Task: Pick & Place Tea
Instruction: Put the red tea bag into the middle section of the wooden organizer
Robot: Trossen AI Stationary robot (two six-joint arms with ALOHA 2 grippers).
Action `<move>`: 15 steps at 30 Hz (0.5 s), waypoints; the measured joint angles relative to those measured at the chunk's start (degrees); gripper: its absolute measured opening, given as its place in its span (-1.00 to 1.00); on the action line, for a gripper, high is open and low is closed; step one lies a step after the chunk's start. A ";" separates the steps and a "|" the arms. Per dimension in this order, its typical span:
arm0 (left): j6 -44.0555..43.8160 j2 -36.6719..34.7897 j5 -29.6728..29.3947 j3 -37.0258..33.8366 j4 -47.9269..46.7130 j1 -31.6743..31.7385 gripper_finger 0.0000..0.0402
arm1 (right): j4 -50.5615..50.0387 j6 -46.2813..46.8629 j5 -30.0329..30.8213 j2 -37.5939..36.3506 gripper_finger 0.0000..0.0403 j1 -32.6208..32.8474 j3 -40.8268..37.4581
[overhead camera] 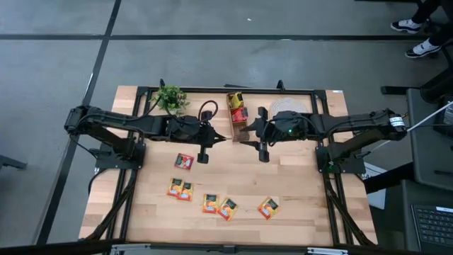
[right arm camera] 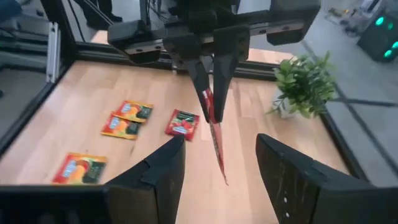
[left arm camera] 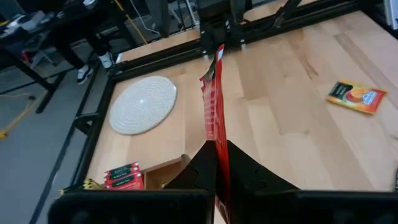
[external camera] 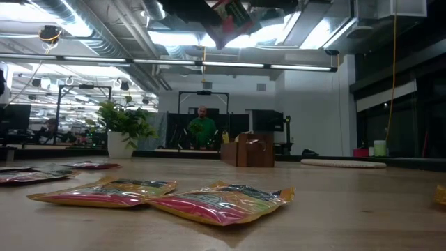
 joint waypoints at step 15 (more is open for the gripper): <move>4.67 0.04 -8.39 0.00 0.03 0.00 -0.97 | 0.41 -12.54 4.16 1.23 -0.02 0.00 -0.02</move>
